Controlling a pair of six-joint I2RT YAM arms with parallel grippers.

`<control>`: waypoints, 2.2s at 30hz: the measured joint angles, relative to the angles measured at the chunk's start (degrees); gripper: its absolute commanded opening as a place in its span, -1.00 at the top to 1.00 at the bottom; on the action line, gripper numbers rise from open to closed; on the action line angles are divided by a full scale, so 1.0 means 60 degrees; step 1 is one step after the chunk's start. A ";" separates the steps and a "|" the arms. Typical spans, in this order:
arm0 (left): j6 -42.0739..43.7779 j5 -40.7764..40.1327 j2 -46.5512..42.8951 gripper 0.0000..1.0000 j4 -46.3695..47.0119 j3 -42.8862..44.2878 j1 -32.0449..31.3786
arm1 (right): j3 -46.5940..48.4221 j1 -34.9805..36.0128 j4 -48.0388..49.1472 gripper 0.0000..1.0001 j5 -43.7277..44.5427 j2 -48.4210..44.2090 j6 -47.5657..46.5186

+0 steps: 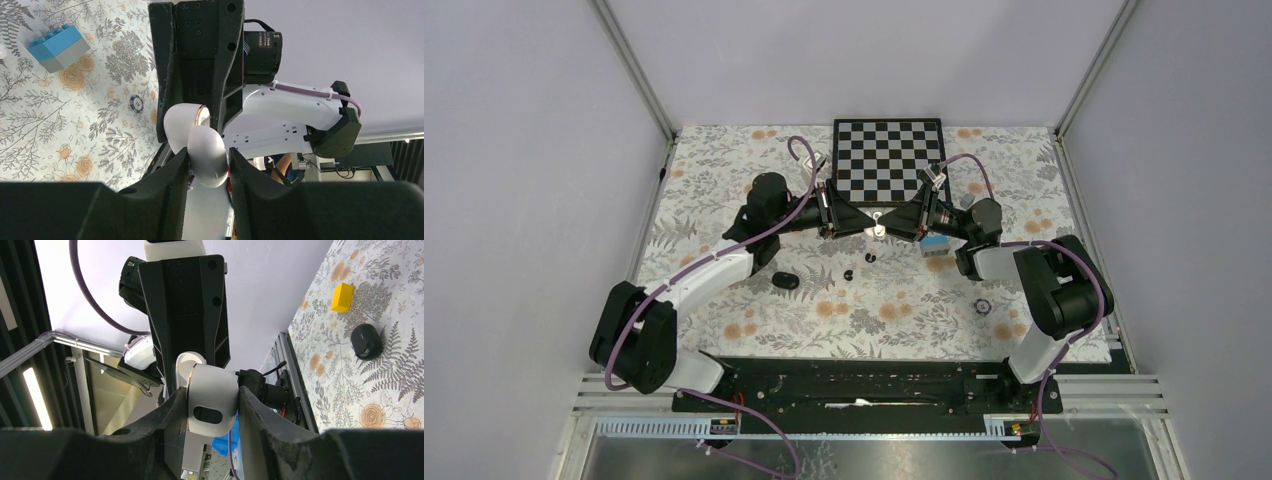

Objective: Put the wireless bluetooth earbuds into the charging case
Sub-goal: Adjust the charging case.

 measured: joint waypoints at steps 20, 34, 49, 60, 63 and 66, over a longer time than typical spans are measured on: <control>-0.0197 -0.0146 -0.0018 0.24 0.0543 -0.0372 0.0000 | -0.0044 -0.0004 -0.0007 1.00 -0.0004 0.0000 -0.0004; -0.0302 -0.0200 -0.0164 0.23 0.0710 -0.0444 0.0000 | -0.0055 -0.0004 0.0000 1.00 0.0000 0.0000 0.0000; -0.0288 -0.0222 -0.0186 0.21 0.0627 -0.0444 0.0000 | -0.0055 -0.0004 -0.0004 1.00 0.0000 0.0000 -0.0004; -0.0299 -0.0229 -0.0186 0.51 0.0572 -0.0444 0.0000 | -0.0062 -0.0004 0.0000 1.00 0.0000 0.0000 -0.0022; -0.0306 -0.0229 -0.0186 0.38 0.0568 -0.0444 0.0000 | -0.0062 -0.0004 0.0000 1.00 0.0004 0.0000 -0.0036; -0.0302 -0.0233 -0.0186 0.24 0.0565 -0.0444 0.0000 | -0.0062 -0.0004 0.0000 1.00 0.0000 0.0000 -0.0036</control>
